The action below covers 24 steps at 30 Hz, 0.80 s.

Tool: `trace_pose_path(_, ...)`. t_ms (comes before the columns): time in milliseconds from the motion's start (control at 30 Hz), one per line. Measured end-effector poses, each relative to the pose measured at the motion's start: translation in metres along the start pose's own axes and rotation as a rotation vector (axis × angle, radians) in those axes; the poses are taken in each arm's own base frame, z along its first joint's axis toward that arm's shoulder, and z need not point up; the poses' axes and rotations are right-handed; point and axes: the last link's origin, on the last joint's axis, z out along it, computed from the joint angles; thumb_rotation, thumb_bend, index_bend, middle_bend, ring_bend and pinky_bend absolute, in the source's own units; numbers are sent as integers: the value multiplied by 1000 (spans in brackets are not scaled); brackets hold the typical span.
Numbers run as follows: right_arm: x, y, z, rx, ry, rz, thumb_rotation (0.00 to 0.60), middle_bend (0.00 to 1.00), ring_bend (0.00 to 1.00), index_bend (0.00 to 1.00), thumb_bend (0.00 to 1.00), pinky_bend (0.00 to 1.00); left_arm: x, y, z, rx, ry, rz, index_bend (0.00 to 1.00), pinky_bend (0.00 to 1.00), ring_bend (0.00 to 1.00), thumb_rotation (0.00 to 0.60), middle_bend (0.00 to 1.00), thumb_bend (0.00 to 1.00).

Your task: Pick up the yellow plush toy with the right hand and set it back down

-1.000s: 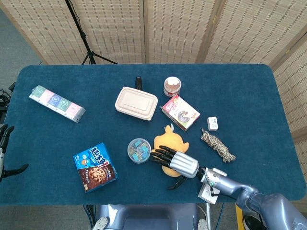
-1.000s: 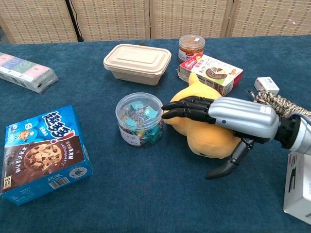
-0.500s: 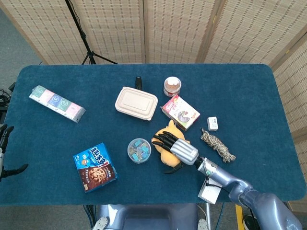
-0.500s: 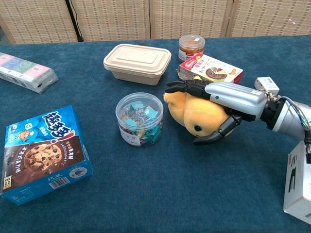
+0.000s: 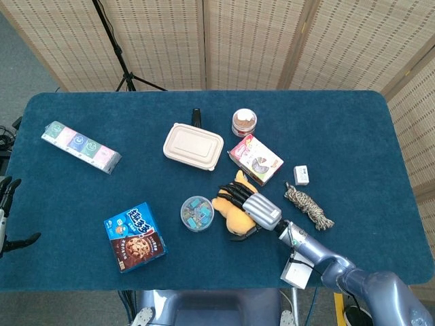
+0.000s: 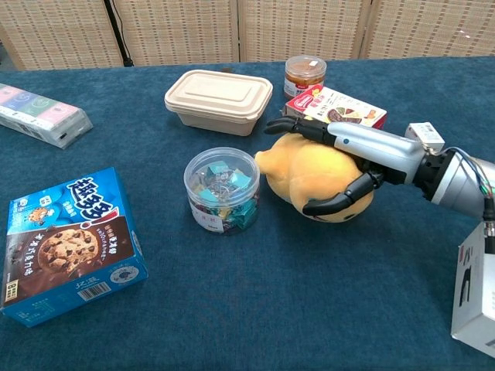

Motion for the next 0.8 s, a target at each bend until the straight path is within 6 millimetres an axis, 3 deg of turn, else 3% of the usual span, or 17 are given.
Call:
trace_pose_path(400,-10,-52,-32,184,-54,-17,246,0,0,0,0,0,2,-1,-2,-7,5,-9,0,0,0,600,0,0)
trace_pose_path(800,-9,-58,-51,291,-39,-193,247,0,0,0,0,0,0,0,-2,-8,1,-3,0,0,0,600,0,0)
